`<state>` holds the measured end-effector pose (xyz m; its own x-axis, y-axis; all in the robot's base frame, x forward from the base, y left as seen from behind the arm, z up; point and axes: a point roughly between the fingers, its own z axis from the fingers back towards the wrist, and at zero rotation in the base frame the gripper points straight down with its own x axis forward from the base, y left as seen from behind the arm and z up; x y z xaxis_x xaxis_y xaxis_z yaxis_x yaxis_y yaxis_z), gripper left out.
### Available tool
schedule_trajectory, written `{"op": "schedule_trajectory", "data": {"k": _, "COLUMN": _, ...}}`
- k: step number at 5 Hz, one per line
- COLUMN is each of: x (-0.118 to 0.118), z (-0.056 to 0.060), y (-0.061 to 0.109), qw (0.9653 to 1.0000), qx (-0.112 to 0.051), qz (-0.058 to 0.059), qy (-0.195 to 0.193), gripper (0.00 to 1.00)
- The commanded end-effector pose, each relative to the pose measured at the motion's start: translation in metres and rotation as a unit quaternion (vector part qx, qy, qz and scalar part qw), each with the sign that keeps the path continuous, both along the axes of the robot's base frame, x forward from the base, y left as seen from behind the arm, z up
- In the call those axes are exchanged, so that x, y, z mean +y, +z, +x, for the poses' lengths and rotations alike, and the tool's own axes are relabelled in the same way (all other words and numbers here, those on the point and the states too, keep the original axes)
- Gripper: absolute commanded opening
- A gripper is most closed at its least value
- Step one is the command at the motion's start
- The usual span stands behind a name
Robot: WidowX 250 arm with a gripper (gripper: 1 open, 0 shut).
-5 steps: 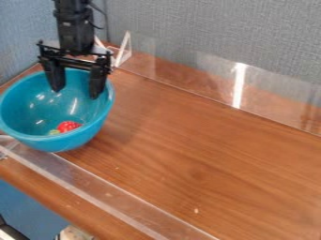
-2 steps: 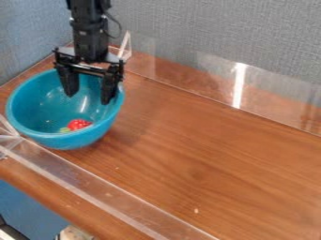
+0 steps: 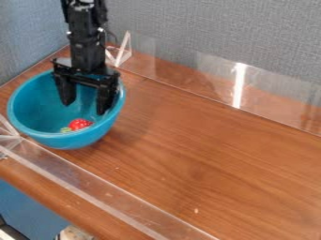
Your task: Remove the strawberry from inside the blue bowl and put it on the table
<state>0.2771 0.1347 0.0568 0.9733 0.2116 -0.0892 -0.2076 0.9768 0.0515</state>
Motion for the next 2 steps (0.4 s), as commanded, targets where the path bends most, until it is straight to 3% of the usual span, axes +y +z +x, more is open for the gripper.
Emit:
{"op": "schedule_trajectory", "data": {"k": 1, "x": -0.0046, "z": -0.001, "y": 0.0213, "qw": 0.9993, "qx": -0.036, "qz": 0.013, "qy": 0.0, "gripper": 1.0}}
{"op": "schedule_trajectory", "data": {"k": 2, "x": -0.0132, "z": -0.0067, "y": 0.0247, "qw": 0.999, "qx": -0.043, "qz": 0.012, "qy": -0.002, "gripper": 1.0}}
